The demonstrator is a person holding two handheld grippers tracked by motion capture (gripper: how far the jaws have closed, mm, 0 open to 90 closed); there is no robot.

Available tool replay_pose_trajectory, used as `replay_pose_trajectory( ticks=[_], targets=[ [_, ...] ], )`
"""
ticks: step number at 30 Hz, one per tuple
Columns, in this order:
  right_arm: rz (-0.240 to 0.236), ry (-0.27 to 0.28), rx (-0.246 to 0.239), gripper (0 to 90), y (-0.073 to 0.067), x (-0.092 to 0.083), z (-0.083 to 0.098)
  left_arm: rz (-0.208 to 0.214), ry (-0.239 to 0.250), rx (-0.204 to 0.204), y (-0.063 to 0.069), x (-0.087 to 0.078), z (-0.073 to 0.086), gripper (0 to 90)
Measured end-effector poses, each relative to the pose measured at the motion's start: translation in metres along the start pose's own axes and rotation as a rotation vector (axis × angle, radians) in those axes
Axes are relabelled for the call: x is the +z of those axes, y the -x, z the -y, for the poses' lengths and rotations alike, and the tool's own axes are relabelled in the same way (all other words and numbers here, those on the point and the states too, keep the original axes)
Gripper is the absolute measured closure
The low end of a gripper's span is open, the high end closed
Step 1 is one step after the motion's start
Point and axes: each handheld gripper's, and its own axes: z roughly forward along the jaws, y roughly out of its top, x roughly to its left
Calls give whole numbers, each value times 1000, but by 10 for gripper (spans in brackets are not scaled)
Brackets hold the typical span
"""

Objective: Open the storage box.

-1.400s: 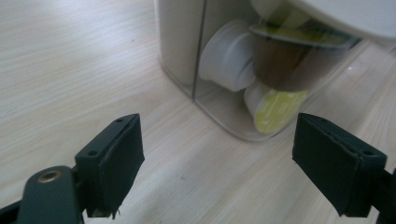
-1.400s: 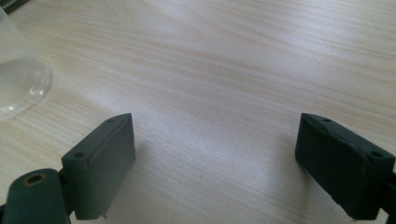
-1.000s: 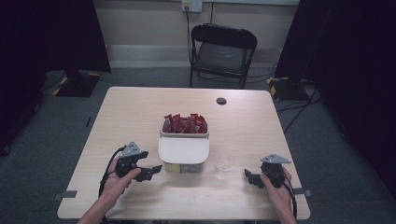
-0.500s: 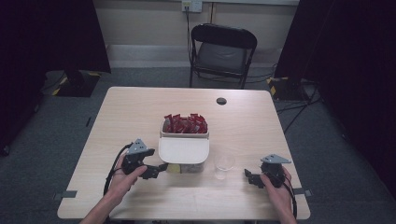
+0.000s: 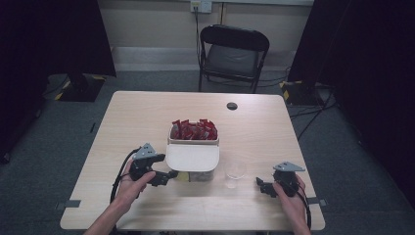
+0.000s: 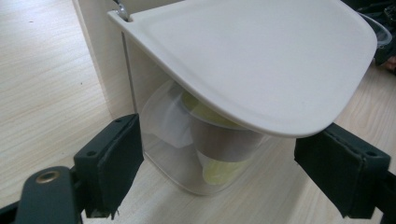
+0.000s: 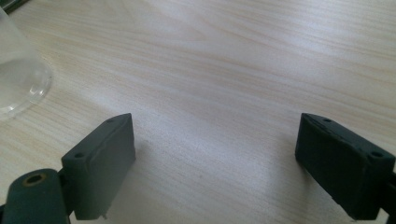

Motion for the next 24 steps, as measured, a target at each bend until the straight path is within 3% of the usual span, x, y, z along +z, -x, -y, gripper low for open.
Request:
replay_pose_trajectory(
  ticks=[8,24],
  targets=[
    [0,0,0,114,0,0,0,11,23,-11,-5,-6,-3,143],
    [0,0,0,114,0,0,0,-7,58,-19,-10,-12,-17,155]
  ],
)
